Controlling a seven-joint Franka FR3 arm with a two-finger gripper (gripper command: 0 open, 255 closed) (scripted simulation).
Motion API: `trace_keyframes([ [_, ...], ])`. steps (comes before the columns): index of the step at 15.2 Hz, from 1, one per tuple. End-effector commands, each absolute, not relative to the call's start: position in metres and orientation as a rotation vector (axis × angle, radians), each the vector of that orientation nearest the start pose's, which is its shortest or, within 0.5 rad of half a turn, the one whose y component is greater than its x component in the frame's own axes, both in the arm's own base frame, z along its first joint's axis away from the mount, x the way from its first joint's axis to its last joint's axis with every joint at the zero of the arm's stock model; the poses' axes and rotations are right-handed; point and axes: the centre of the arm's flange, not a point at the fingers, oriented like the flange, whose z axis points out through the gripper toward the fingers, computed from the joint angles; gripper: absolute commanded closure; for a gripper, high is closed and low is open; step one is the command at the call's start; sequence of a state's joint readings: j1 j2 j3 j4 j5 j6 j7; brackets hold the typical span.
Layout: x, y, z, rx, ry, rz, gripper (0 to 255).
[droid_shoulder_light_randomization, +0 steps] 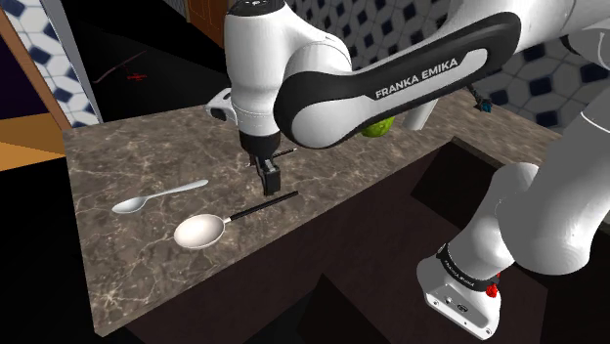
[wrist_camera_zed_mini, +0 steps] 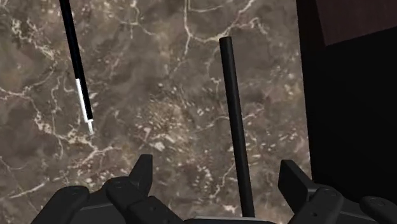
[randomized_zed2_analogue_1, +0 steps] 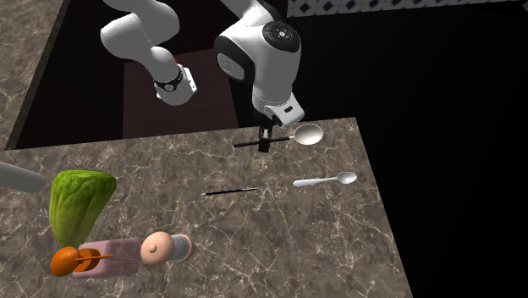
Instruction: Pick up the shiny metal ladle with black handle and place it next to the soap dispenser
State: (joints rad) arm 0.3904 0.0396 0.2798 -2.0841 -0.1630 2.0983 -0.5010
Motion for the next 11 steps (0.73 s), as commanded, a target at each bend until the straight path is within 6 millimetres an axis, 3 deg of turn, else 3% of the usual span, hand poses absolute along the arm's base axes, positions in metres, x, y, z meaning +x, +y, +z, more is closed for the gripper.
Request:
trace_keyframes([
  [1,0.430,0.358,0.392,-2.578,-2.025,0.025,0],
  [4,0.416,0.388,0.373,-2.476,-2.161,0.034,0],
  [11,0.419,0.383,0.336,-2.476,-2.161,0.034,0],
])
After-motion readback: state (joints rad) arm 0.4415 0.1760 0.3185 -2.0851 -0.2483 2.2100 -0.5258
